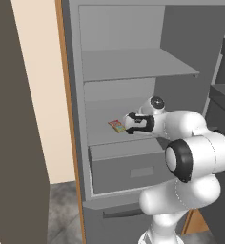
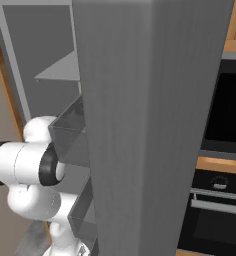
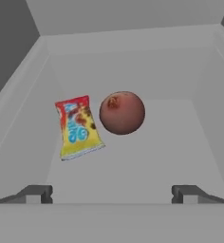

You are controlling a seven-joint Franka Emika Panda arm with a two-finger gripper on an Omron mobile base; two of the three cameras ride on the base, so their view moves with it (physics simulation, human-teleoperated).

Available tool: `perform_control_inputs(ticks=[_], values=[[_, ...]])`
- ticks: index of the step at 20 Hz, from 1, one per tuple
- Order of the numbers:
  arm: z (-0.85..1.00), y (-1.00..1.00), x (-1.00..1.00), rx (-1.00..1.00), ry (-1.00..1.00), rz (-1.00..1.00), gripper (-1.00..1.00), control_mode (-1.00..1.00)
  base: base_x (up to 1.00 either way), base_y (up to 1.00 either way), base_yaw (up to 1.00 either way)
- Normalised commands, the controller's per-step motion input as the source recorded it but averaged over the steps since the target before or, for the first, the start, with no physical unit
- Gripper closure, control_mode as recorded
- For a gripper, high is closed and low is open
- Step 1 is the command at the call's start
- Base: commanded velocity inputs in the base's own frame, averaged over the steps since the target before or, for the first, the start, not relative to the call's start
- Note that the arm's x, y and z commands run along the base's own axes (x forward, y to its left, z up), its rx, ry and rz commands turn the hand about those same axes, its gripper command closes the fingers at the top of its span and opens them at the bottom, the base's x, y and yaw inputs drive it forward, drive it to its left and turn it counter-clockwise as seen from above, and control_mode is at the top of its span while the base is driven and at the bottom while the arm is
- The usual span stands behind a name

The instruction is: Move the onion and bar from the second highest shelf to the top shelf to make space. Then, place the pitcher from the counter on the cleared second highest shelf.

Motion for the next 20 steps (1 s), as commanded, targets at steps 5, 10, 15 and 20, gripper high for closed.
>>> perform_control_inputs(ticks=[5, 10, 15, 20], values=[[-0.22, -0.06, 0.28, 0.01, 0.01, 0.0, -1.0, -1.0, 0.0, 0.0, 0.0], [-0.14, -0.05, 0.27, 0.01, 0.03, 0.0, -1.0, -1.0, 0.0, 0.0, 0.0], [-0.17, 0.0, 0.35, 0.0, 0.02, 0.0, -1.0, -1.0, 0.0, 0.0, 0.0], [-0.21, 0.0, 0.4, 0.0, 0.02, 0.0, -1.0, -1.0, 0.0, 0.0, 0.0]])
